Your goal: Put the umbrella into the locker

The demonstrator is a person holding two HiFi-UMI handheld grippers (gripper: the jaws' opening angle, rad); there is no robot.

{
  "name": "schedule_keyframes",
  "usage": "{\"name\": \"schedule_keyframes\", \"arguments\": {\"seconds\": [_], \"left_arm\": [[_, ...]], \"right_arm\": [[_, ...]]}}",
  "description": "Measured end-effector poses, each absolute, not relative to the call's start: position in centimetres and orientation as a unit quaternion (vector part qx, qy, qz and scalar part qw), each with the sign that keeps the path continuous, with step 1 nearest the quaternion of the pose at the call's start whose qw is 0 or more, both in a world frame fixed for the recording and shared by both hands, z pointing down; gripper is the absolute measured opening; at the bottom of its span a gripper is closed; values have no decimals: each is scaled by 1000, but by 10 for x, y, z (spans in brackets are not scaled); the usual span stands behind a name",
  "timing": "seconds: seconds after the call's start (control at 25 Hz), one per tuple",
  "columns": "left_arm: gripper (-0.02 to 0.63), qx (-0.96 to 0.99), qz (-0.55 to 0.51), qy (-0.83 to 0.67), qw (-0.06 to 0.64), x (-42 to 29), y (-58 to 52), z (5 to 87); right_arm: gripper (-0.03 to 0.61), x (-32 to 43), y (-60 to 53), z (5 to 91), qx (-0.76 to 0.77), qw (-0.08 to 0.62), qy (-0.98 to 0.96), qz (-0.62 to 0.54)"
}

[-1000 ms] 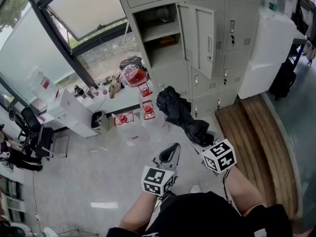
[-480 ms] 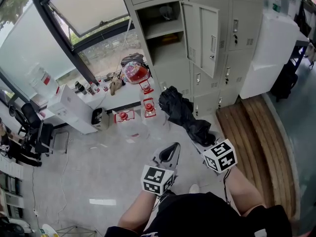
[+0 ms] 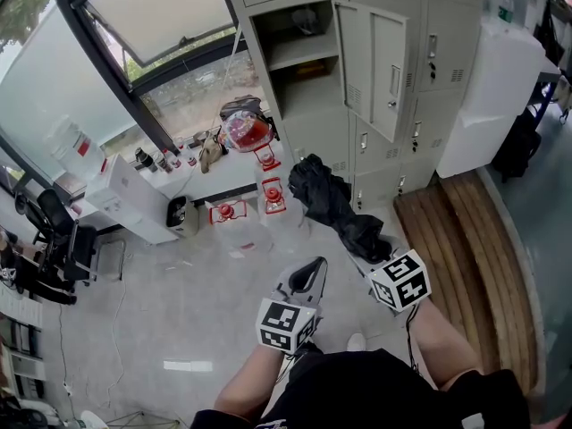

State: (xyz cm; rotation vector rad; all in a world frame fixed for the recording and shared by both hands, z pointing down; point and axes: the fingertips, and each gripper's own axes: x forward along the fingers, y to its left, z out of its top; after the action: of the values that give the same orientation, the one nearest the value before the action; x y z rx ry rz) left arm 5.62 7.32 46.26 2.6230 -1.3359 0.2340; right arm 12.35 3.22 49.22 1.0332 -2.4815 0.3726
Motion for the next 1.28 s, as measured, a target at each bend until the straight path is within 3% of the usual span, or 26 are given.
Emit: {"name": "schedule_keyframes", "arguments": {"seconds": [1.28], "left_arm": [[15,901,64,-415,104,-53,3,465]], "right_arm": [[201,21,-30,493,415,219,-871,149]]}}
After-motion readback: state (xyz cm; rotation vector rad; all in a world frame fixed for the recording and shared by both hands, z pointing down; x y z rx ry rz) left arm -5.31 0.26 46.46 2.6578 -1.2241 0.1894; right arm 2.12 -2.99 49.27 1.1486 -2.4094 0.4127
